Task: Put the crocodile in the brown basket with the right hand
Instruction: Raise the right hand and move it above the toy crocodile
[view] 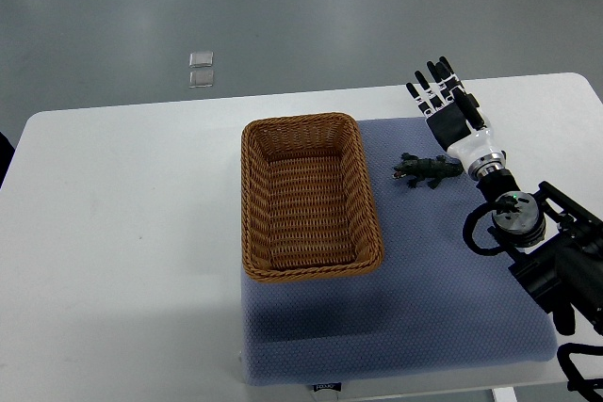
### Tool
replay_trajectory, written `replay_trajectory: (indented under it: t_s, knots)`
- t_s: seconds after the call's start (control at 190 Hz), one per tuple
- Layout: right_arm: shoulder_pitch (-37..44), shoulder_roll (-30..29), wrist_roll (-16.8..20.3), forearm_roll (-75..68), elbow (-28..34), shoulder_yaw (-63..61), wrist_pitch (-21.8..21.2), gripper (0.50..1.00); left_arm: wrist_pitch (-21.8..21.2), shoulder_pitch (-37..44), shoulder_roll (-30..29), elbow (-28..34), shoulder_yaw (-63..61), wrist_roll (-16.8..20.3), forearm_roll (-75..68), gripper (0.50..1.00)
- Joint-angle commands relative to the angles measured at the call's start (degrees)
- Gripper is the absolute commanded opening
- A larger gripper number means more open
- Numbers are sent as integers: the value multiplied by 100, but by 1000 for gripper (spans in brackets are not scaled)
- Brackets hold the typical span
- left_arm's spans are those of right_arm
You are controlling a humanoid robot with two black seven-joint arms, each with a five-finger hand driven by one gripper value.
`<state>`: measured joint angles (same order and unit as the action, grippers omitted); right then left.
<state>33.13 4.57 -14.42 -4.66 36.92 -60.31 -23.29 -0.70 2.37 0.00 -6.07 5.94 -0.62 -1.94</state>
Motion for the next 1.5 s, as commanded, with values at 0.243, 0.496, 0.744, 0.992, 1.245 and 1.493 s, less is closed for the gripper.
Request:
replay_trajectory:
  t_s: [0.243,0.496,0.744,0.992,1.245,1.493]
  knots:
    - [-9,0,0,0,0,-7,0,940,-18,-9,0,0,4,0,1,1000]
    - [-17,17,9,61,8,2,0,940,-9,-9,0,0,-5,0,1,1000]
    - [27,88,62,747,8,2,-53,940,9,-35,0,-9,-14,0,1,1000]
    - [272,553,132,1994,0,546,-475,938,35,-44,0,-17,-14,0,1,1000]
    - [1414,1441,641,4262,8,1899,-501,936,35,-44,0,-17,-14,0,1,1000]
    - [3339,2083,1590,5985,8,4272,-773,934,44,-132,0,-26,-22,0,-17,1000]
